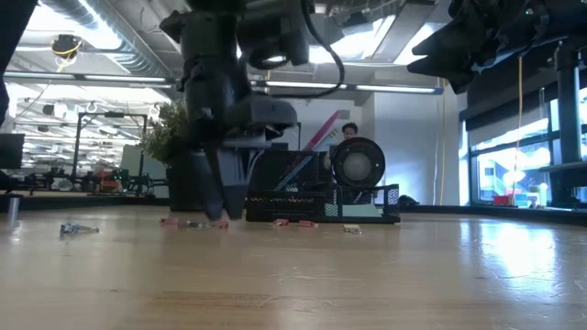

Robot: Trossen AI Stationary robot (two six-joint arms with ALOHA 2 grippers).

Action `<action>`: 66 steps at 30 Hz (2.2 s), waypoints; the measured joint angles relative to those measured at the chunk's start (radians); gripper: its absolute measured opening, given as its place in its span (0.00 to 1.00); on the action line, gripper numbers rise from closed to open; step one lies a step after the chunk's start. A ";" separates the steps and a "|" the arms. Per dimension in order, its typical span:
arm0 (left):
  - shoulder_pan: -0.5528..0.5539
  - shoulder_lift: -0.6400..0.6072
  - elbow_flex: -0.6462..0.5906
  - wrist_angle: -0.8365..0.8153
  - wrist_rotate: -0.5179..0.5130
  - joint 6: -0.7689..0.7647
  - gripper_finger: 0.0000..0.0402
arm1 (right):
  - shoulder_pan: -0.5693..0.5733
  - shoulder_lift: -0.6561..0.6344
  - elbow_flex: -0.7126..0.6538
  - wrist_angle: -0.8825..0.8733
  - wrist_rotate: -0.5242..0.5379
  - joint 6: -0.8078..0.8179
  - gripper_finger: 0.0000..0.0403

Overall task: Pick and place office supplies into organizer
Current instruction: Put the pink binder clip into the black desk organizer

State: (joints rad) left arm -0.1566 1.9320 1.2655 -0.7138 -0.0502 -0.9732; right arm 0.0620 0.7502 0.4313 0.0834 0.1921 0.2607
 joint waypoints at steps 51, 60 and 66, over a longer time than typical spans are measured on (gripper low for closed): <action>-0.053 0.033 0.016 -0.011 0.050 0.503 0.43 | 0.000 0.000 0.000 -0.008 0.000 -0.002 0.42; -0.053 0.025 0.107 -0.017 0.027 0.701 0.42 | 0.000 0.000 0.000 -0.010 0.000 -0.001 0.42; -0.051 0.025 0.130 -0.031 0.040 0.529 0.42 | 0.000 0.000 0.000 -0.017 0.000 -0.005 0.42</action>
State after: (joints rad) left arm -0.2081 1.9568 1.3952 -0.7452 -0.0098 -0.4445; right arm 0.0620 0.7502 0.4313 0.0662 0.1917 0.2562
